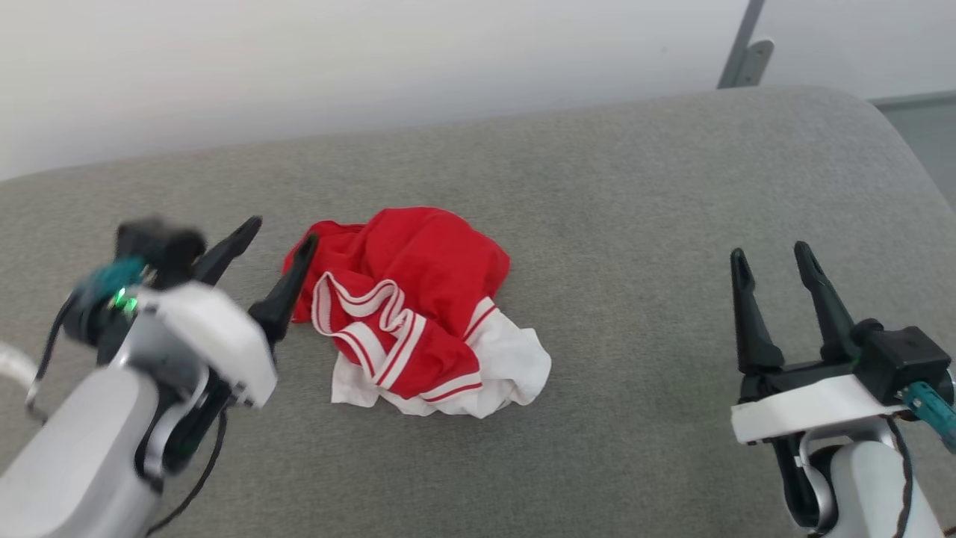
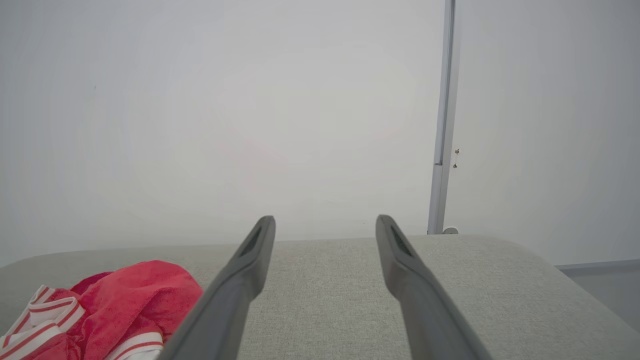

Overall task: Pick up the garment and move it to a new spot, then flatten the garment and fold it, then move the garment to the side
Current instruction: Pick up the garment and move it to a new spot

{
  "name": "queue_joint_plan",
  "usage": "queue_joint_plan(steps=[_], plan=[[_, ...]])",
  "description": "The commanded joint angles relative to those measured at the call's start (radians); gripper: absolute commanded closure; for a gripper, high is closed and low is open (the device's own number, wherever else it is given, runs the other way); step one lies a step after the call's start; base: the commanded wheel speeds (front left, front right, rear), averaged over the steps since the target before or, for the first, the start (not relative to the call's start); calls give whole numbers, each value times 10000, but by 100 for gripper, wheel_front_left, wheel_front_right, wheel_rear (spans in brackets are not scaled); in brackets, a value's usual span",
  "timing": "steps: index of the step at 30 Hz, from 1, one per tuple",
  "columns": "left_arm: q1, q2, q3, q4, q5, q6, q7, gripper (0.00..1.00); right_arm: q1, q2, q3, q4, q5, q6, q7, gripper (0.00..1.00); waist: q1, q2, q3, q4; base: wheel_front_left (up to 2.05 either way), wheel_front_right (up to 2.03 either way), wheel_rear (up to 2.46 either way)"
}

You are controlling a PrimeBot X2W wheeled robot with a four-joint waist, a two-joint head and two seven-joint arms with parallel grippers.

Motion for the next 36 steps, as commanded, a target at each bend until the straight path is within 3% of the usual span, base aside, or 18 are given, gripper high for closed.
queue_joint_plan(steps=[1, 10, 18, 24, 31, 36], plan=[[361, 33, 161, -61, -27, 159, -390, 0, 104, -71, -26, -35, 30, -3, -50, 0, 0, 0, -93, 122, 0, 0, 0], [2349, 45, 1010, -384, 155, 748, -3118, 0, 359, -348, -148, -101, 12, -3, -50, 0, 0, 0, -453, 596, 0, 0, 0], [4131, -488, 2553, -1225, 416, 944, -3582, 0, 727, -509, -323, -99, -45, -3, -50, 0, 0, 0, -763, 923, 0, 0, 0], [5271, -1242, 4161, -1618, 1127, 323, -3586, 0, 917, -568, -478, -132, -54, -3, -50, 0, 0, 0, -860, 1078, 0, 0, 0], [6295, -2573, 5833, -1645, 1870, -856, -3587, 0, 1108, -582, -624, -169, -3, -3, -50, 0, 0, 0, -940, 1203, 0, 0, 0], [6749, -3464, 6581, -1396, 2253, -1266, -3588, 0, 1192, -556, -641, -157, 47, -3, -50, 0, 0, 0, -968, 1258, 0, 0, 0]])
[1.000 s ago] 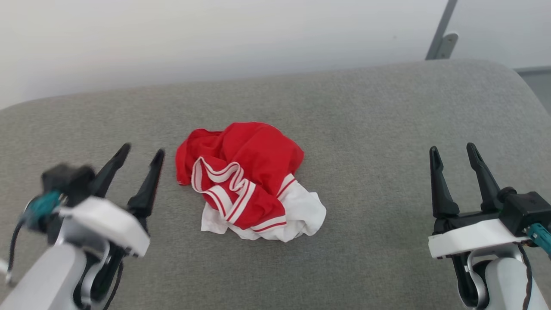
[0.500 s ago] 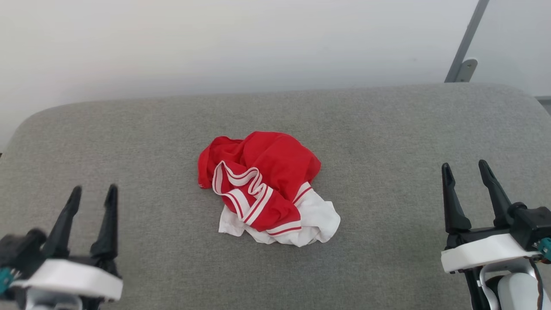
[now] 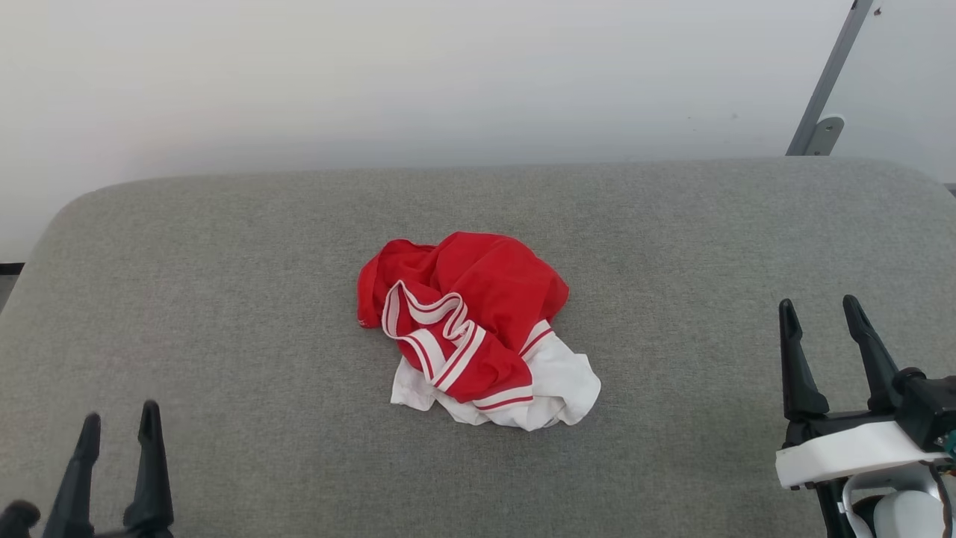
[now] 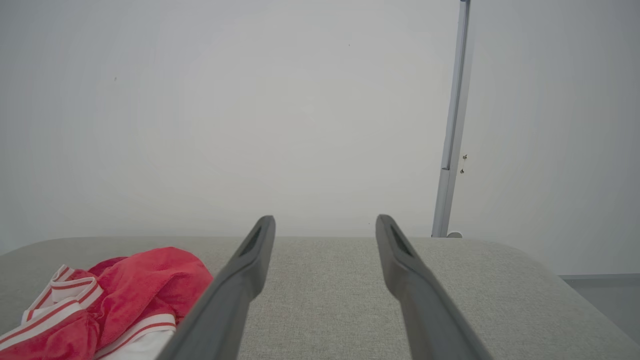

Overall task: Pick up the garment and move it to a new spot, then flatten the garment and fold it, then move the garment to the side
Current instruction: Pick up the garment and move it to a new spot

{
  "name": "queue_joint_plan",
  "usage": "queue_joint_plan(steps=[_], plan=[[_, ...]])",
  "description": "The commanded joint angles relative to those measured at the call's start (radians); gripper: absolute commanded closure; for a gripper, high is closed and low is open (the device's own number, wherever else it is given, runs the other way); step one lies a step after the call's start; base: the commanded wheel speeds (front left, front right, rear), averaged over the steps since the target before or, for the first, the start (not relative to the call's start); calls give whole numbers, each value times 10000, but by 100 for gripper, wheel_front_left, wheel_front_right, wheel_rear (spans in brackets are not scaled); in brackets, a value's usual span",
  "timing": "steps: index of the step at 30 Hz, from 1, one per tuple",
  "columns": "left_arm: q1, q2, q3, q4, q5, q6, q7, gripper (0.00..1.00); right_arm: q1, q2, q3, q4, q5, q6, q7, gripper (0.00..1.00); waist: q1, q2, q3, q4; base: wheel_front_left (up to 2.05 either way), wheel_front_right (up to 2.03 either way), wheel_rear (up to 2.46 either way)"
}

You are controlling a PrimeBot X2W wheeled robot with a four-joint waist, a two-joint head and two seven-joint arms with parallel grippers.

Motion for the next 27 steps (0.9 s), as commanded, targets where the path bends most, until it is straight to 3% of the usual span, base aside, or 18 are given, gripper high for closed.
queue_joint_plan(steps=[1, 6, 27], plan=[[158, -146, 155, 37, 204, -83, -48, 0, 77, -3, 8, 2, 57, -2, -50, 0, 0, -1, -7, 10, 0, 0, 0], [373, -405, 63, -31, 157, -120, -48, 0, 174, -4, -25, 4, 108, -3, -50, 0, 0, -1, -37, 46, 0, 0, 0], [127, 11, -503, 0, 10, -130, -49, 0, 561, 79, -186, 10, 212, -3, -50, 0, 0, -1, -82, -2, 0, 0, 0]])
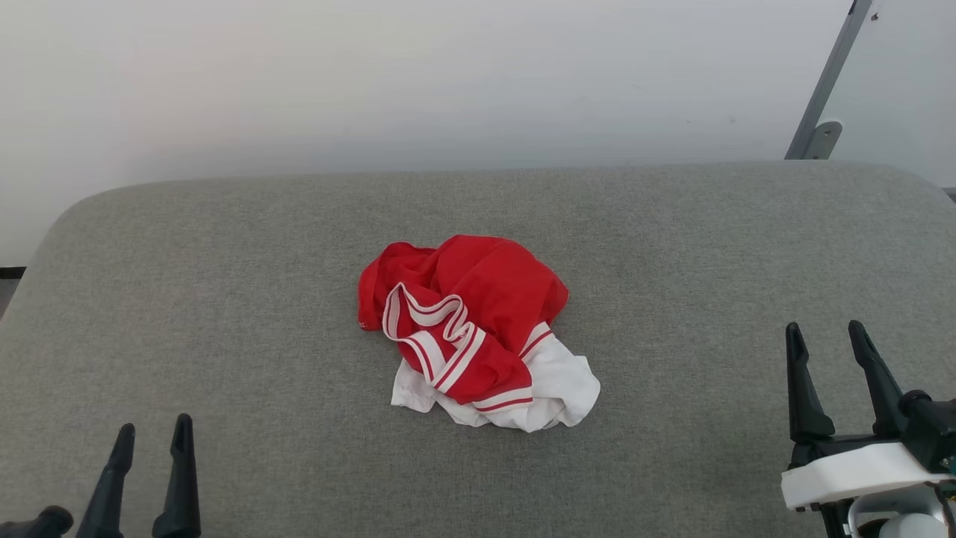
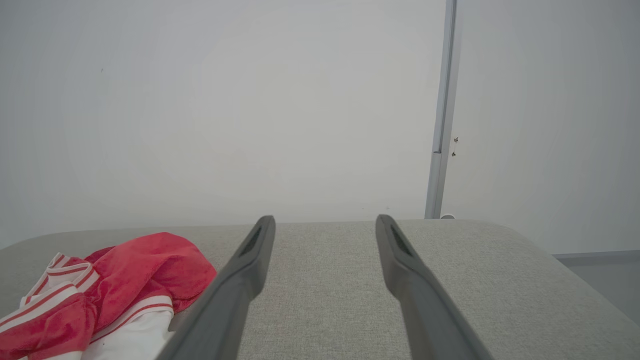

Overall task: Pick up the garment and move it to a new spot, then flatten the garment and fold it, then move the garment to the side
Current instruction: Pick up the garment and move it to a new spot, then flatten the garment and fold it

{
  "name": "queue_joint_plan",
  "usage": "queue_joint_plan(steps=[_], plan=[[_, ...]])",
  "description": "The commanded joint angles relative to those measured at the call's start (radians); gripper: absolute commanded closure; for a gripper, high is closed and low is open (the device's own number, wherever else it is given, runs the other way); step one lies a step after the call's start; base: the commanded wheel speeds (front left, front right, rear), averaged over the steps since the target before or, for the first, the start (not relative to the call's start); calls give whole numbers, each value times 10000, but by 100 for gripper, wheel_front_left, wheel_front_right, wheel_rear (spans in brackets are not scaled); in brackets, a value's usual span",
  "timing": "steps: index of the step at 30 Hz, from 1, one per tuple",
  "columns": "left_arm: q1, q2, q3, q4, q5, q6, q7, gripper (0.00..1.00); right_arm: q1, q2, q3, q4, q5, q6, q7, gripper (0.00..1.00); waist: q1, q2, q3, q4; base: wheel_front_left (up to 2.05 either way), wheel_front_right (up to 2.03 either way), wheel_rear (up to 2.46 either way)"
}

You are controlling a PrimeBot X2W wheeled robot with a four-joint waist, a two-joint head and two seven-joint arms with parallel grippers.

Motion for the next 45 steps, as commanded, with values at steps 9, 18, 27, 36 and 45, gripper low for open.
queue_joint_plan(steps=[9, 18, 27, 36, 45], plan=[[-200, -65, -248, -9, -34, -35, -49, 0, 97, 88, -76, 16, 55, -3, -50, 0, 0, 0, -21, 105, 0, 0, 0], [-318, -198, -422, -1, -73, -33, -50, 0, -45, 111, 353, 405, 298, -2, -31, 0, 0, 0, 20, 332, 0, 0, 0], [-541, -203, -496, 64, -75, -34, -50, 0, -990, -697, 2674, 1106, 1077, -3, 1734, 0, 0, 0, 277, 978, 0, 0, 0], [-995, -279, -869, 171, -205, -34, -50, 0, -2524, -1671, 4629, 2095, 1747, -3, 4772, 0, 0, 0, 777, 1838, 0, 0, 0], [-1360, -362, -1142, 315, -337, -34, -50, 0, -3970, -2186, 6156, 3191, 2111, -3, 7492, 0, 0, 0, 1157, 2449, 0, 0, 0]])
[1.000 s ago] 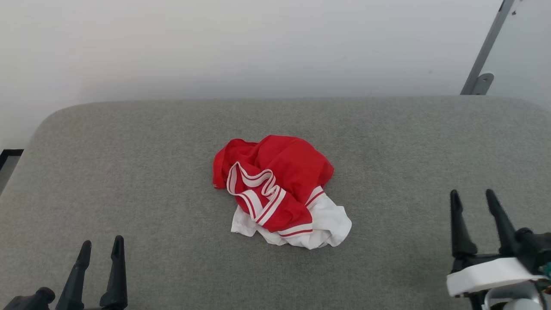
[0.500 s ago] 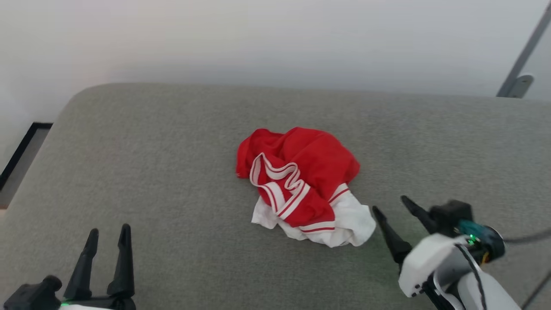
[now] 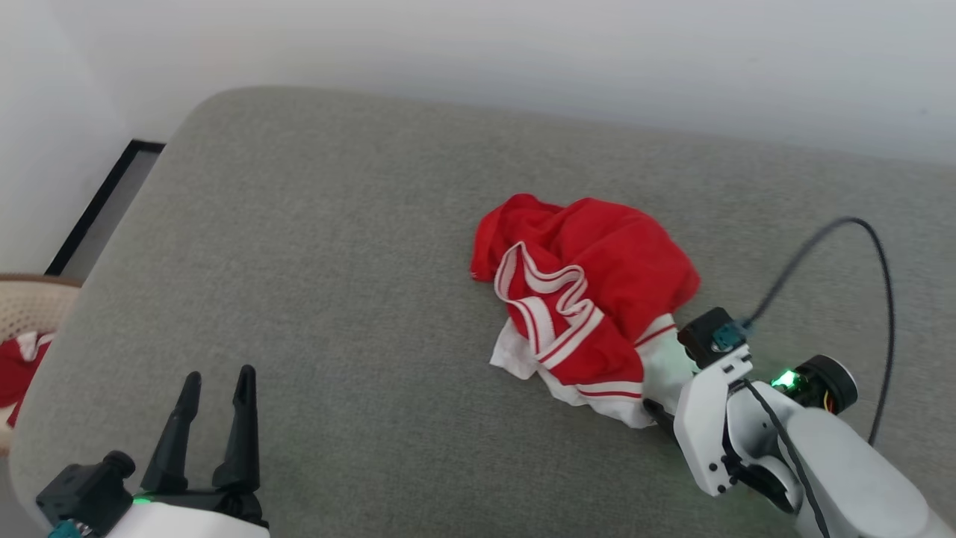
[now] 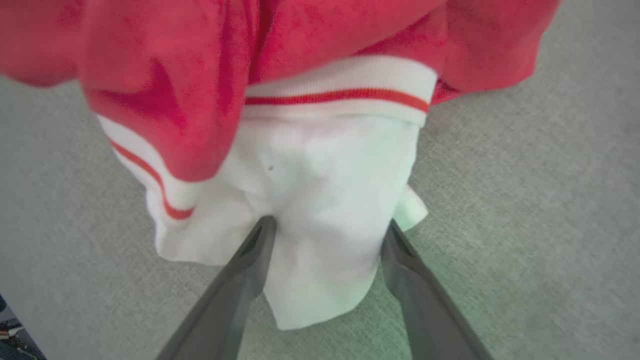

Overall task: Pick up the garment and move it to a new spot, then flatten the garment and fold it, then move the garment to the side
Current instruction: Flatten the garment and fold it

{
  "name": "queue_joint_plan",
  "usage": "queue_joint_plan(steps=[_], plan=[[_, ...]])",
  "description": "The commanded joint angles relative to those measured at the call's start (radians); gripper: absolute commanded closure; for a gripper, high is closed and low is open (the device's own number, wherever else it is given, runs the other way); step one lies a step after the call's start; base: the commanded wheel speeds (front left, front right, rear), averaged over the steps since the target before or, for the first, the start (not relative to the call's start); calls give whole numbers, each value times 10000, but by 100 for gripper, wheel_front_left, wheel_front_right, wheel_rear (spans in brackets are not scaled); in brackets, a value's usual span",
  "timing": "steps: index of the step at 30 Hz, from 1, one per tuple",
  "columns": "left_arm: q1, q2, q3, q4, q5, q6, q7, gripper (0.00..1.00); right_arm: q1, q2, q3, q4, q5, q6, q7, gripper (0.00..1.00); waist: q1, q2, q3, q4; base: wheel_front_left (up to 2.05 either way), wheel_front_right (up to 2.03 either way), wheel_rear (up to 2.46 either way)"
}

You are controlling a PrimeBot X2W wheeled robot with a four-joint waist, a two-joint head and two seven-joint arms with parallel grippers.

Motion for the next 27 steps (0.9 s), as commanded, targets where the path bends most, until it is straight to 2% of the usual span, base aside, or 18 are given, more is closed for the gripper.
queue_joint_plan(steps=[1, 4, 5, 6, 10, 18, 24, 27], plan=[[-179, -12, -15, 38, -100, -32, -50, 0, -225, 4, 175, 287, 34, -3, 336, 0, 0, 0, 117, 148, 0, 0, 0], [-286, -60, -77, 86, -129, -32, -50, 0, -603, -6, 594, 829, 46, -3, 833, 0, 0, 0, 233, 270, 0, 0, 0], [-309, -75, -75, 104, -131, -32, -50, 0, -732, -12, 736, 959, 64, -5, 892, 63, 0, 0, 255, 293, 0, 0, 0], [-330, -101, -65, 116, -147, -32, -50, 0, -869, -30, 798, 1027, 125, -5, 909, 100, 0, 0, 272, 308, 0, 0, 0], [-312, -137, 26, 123, -188, -32, -50, 0, -1293, -197, 594, 949, 608, -5, 787, 100, 0, 0, 297, 237, 0, 0, 0], [-65, -53, 310, 19, -176, -32, -50, 0, -1112, -931, -580, -320, 1090, -3, 1167, 100, 0, 0, 226, -202, 0, 0, 0], [-46, 21, 381, -44, -132, -33, -48, 0, -12, -1493, -2668, -1344, 763, -3, 1953, 100, 0, 0, 237, -483, 0, 0, 0], [-116, 37, 355, -42, -150, -33, -50, 0, 769, -1425, -3847, -1466, 348, -3, 2396, 100, 0, 0, 271, -540, 0, 0, 0]])
